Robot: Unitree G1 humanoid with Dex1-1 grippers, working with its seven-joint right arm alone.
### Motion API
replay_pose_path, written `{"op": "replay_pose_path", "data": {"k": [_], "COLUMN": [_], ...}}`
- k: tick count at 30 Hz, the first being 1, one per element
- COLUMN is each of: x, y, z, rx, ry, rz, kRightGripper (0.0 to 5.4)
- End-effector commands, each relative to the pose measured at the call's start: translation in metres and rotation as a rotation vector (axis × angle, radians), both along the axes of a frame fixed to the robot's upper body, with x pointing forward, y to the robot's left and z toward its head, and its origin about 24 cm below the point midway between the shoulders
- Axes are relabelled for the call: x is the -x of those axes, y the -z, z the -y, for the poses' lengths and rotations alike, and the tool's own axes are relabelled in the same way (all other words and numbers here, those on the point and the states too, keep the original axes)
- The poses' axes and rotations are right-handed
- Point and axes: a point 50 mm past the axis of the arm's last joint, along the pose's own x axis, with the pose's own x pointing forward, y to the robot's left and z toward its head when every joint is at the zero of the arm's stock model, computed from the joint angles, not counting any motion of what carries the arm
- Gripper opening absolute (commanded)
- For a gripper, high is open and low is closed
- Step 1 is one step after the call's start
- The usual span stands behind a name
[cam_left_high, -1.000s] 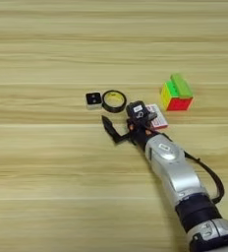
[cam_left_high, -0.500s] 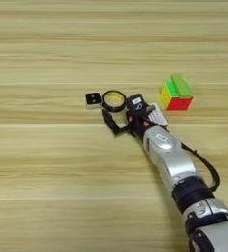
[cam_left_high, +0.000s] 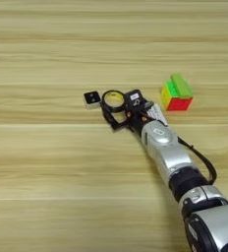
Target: Move the objects on the table
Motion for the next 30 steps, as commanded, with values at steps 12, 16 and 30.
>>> {"op": "replay_pose_path", "data": {"k": [12,16,30], "x": [-0.013,-0.011,0.025], "y": [-0.021,-0.023,-0.033], "z": [-0.005,-0.005,0.001], "rx": [-0.014,-0.021,-0.052], "ry": [-0.031,-0.027,-0.008], "rz": [0.079,0.091,0.135], "kRightGripper": [4.05,4.04,4.04]}}
